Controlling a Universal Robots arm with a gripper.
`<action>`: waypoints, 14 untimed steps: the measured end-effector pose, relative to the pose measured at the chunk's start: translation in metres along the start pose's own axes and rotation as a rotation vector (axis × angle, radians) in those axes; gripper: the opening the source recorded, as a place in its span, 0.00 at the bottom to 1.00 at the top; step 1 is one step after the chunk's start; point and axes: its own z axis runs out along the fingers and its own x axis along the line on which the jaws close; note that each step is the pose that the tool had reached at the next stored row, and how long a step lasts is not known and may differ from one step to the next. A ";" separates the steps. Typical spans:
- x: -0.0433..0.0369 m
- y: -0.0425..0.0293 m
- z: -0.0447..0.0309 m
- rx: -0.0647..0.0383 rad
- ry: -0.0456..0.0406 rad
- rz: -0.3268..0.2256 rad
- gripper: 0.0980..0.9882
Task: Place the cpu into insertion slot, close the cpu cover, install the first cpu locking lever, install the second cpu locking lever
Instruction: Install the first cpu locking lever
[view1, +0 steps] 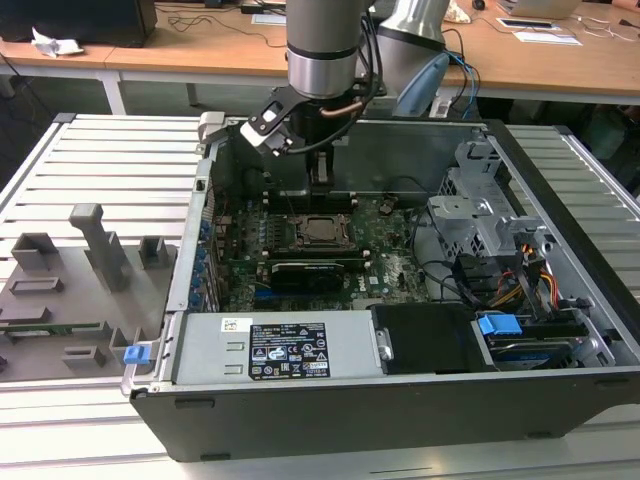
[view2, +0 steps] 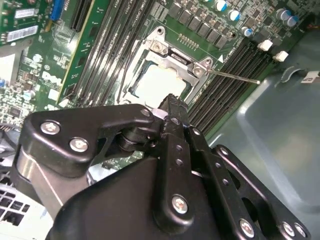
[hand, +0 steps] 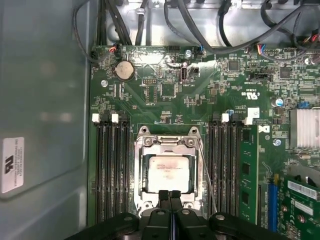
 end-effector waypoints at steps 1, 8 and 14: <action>0.0000 0.0001 -0.0021 0.000 -0.0020 0.000 0.01; 0.0001 0.0002 -0.0027 0.002 -0.0029 -0.123 0.01; 0.0000 0.0001 -0.0027 0.004 0.0049 -0.298 0.01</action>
